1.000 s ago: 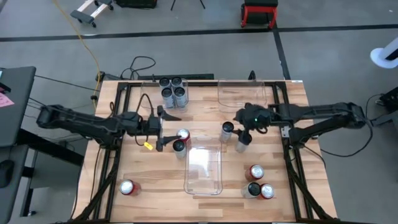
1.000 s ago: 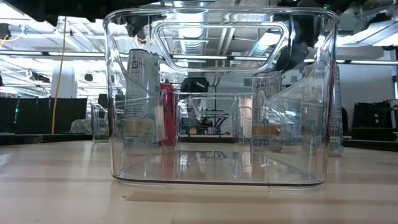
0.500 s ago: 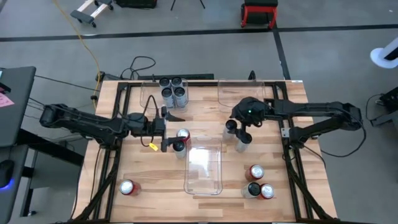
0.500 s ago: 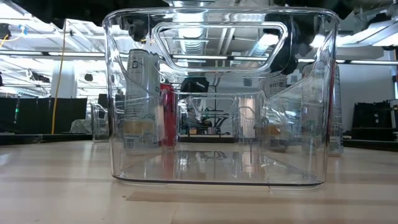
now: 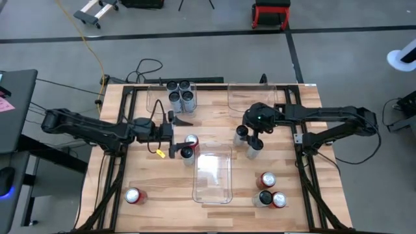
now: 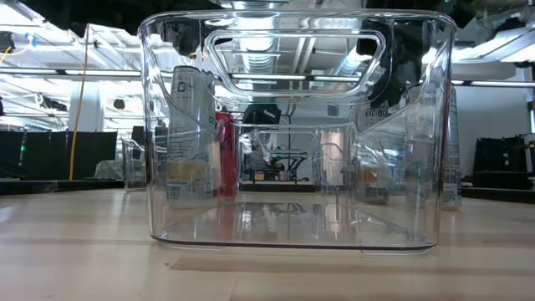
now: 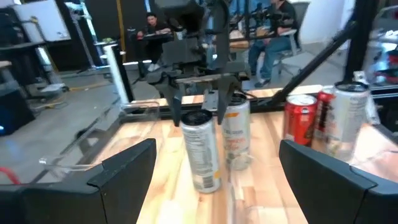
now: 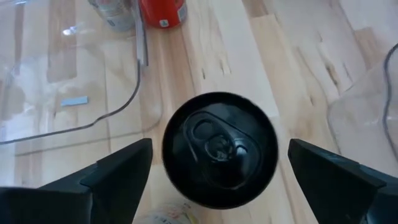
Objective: Sort soda cans
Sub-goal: Put the white-yellow soda can into the top right transparent bin
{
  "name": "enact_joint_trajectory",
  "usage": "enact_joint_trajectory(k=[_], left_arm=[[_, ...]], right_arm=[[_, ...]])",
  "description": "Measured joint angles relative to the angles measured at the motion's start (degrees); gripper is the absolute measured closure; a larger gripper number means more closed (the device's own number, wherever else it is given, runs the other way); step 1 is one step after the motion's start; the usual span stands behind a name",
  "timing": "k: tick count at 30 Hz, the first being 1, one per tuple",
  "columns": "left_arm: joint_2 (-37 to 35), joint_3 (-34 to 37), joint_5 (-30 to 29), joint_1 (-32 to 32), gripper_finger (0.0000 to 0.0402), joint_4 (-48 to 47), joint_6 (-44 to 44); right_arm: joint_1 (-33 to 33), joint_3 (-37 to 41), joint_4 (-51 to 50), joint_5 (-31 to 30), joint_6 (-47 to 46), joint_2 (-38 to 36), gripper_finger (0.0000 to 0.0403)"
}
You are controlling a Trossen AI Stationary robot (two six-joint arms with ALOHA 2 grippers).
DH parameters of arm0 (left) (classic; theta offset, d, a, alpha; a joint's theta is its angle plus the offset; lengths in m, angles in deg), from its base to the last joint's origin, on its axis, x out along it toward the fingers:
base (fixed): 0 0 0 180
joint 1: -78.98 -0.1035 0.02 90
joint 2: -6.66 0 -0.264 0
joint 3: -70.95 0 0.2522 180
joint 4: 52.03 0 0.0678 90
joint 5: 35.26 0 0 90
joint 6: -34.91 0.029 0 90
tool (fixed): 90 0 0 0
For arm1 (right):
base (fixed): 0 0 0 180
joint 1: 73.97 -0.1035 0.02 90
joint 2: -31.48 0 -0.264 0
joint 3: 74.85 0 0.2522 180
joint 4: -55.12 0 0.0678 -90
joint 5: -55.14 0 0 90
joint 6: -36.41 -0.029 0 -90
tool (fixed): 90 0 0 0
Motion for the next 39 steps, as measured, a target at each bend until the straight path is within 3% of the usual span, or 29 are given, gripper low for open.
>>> enact_joint_trajectory(k=[8,18,23,31,35,39], left_arm=[[-1.2,-7.0,-4.3,0.0,0.0066,-11.9,1.2],[-1.2,-7.2,-7.5,0.0,0.0066,-15.4,-0.1],[-2.2,-7.2,-10.3,0.0,0.0066,-15.2,-0.2],[-7.3,-7.2,-11.0,0.0,0.0066,-17.1,-0.5],[-9.3,-7.2,-11.1,0.0,0.0066,-19.0,-2.1],[-9.9,-7.2,-11.2,0.0,0.0066,-21.3,-3.9]], right_arm=[[1.3,0.0,0.0,-0.1,-1.0,0.0,0.0042],[1.3,0.0,0.7,-0.5,-0.9,-0.1,0.0181],[1.3,-1.5,-0.7,-1.9,-1.5,-1.6,0.0182],[2.4,-12.8,-11.6,-7.2,-0.7,-7.5,0.0182],[5.8,-18.2,-16.8,-12.2,0.6,-9.8,0.0182],[11.3,-19.6,-18.8,-12.6,1.4,-11.5,0.0182]])
